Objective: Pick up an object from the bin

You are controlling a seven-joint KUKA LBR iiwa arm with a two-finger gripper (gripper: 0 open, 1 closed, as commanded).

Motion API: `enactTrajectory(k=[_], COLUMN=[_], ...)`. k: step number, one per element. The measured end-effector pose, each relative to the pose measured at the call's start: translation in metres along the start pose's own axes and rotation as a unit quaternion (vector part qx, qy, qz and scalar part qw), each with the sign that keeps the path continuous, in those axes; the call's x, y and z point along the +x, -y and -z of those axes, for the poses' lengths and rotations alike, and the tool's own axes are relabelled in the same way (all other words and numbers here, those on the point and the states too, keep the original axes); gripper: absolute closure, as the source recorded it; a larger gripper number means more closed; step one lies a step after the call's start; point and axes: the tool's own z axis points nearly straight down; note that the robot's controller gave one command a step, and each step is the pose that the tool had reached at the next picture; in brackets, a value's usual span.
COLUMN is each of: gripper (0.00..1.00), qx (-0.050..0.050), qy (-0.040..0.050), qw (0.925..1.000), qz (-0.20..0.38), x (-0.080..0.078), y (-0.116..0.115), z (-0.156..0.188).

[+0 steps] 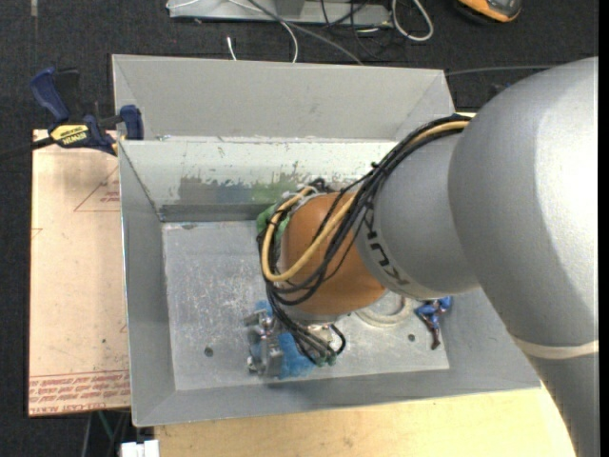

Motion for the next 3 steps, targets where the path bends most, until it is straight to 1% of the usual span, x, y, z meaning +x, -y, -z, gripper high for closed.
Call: enactTrajectory(k=[1,2,3], gripper=[1.0,1.0,1.0], qx=[0.0,0.001,-0.003], qy=[0.0086,-0.0027,0.0086], qw=[0.9996,1.0,0.9998], qz=[0.027,0.004,0.016], x=[-0.028,0.003,-0.03], y=[-0.04,0.017,-0.021], z=[-0.001,-0.001,-0.001])
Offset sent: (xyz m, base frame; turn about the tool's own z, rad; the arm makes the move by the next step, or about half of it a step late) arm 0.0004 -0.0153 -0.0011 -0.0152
